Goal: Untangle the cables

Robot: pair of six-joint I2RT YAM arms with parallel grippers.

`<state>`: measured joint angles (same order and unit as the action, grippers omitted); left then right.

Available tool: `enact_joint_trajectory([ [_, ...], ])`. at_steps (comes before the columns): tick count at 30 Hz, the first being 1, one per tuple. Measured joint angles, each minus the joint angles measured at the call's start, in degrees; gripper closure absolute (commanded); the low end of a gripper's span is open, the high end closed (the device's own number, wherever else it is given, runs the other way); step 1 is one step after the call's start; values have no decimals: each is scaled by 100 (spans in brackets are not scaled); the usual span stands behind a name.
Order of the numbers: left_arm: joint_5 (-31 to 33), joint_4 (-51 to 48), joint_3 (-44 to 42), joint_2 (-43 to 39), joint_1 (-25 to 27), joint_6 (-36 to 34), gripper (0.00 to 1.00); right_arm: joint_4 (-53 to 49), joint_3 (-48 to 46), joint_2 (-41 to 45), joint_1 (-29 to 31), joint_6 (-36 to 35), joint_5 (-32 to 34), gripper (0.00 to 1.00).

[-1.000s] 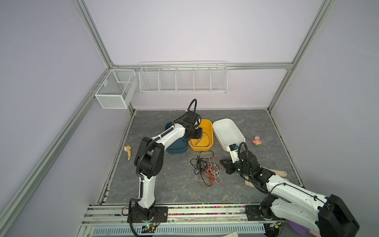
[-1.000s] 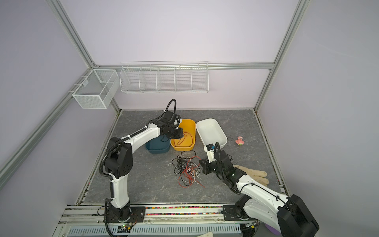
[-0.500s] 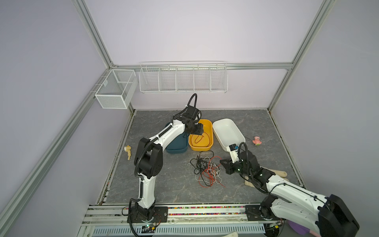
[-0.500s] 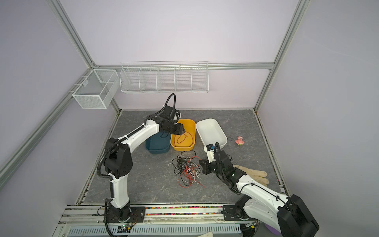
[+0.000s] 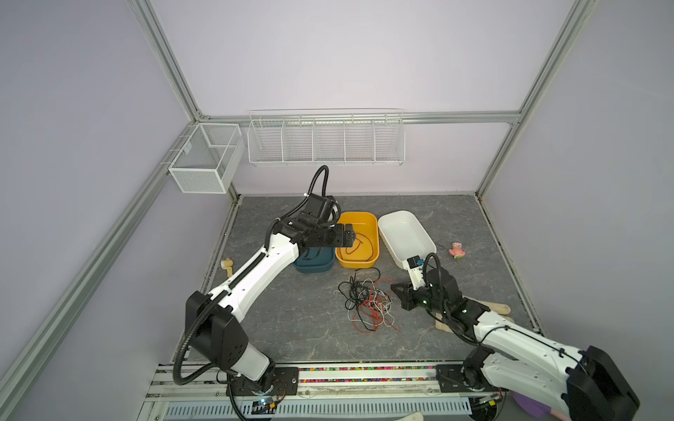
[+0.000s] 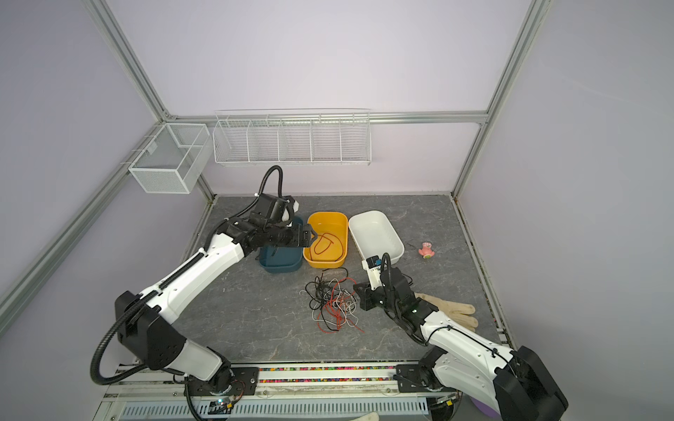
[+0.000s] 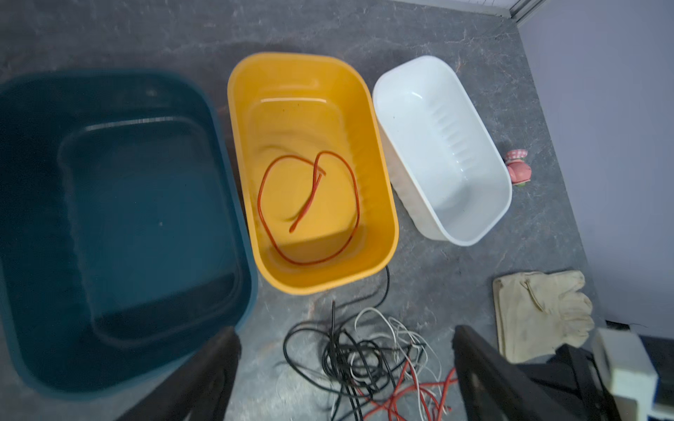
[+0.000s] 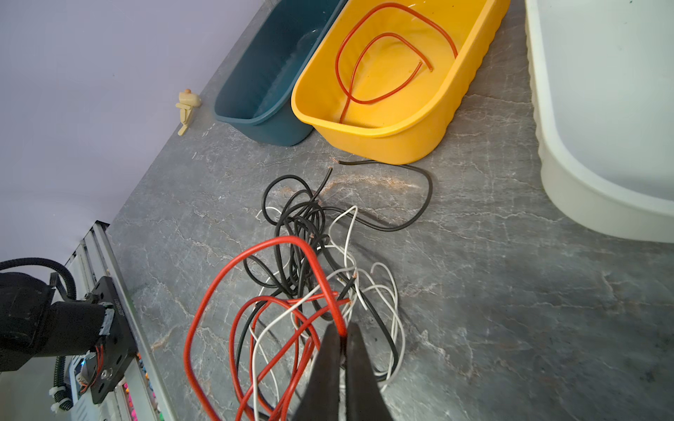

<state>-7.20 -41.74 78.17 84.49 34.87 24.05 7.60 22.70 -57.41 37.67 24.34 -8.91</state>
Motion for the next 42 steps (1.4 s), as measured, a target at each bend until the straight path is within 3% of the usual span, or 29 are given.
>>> enact_joint_trajectory([
  [9, 50, 557, -2361, -1362, 911, 1281, 9, 85, -238, 468, 4, -81, -15, 94],
  [16, 39, 1298, -3377, -1598, 1504, 2194, 9, 175, -398, 785, 11, -90, -44, 94],
  [27, 76, 2258, -3786, -1458, 1690, 2743, 9, 199, -428, 1405, 31, -105, -269, 94],
  [37, 7, 3005, -3779, -236, 1690, 2787, 13, -219, -306, 1932, 37, -101, -411, 94],
  [42, -103, 3359, -3742, 282, 1690, 2793, 23, -529, -46, 2173, 68, -103, -448, 94],
])
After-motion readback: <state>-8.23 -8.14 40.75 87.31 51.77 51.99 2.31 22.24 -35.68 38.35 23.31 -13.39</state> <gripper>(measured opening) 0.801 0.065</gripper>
